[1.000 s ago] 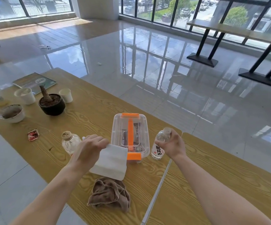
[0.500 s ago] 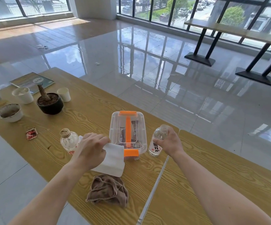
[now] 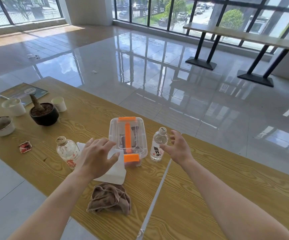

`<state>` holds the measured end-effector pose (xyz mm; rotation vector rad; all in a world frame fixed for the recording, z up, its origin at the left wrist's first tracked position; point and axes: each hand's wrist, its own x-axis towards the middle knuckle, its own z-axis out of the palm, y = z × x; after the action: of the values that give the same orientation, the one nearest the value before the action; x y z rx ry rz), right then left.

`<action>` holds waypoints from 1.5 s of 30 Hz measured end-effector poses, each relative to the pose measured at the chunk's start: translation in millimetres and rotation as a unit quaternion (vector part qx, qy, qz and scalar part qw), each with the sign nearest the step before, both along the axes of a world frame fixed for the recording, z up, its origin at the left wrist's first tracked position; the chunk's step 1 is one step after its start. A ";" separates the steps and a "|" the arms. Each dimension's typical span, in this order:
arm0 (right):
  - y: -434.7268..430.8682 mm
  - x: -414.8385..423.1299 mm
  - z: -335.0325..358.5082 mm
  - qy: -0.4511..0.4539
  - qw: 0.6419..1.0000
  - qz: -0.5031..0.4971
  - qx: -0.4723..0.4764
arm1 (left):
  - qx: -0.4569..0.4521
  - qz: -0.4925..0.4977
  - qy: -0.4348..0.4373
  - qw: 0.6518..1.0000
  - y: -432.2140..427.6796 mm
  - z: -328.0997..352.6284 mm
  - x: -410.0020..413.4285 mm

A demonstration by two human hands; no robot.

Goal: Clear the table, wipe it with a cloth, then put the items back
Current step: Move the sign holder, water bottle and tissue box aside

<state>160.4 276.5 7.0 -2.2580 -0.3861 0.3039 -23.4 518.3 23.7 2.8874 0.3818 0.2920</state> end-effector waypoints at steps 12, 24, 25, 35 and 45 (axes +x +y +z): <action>-76.3 -31.1 19.4 -0.067 0.997 -0.001 -0.024 | 0.020 -0.088 -0.067 0.994 -104.2 23.2 29.9; -238.0 -72.9 26.4 -0.134 0.982 -0.079 -0.110 | 0.049 -0.221 -0.032 0.973 -275.9 13.1 73.9; -253.6 -77.7 24.8 -0.134 0.980 -0.090 -0.116 | 0.051 -0.232 -0.031 0.971 -290.7 11.7 75.6; -425.7 -142.9 6.9 -0.068 0.958 -0.232 -0.155 | 0.040 -0.356 0.001 0.933 -449.8 -11.1 72.0; -568.9 -206.9 -2.4 -0.035 0.924 -0.342 -0.167 | 0.004 -0.433 0.050 0.900 -595.3 -32.0 43.6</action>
<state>-46.5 -292.4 4.6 -2.5741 0.4620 -0.0878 20.1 -77.0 -8.4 2.7456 -0.8818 -0.0157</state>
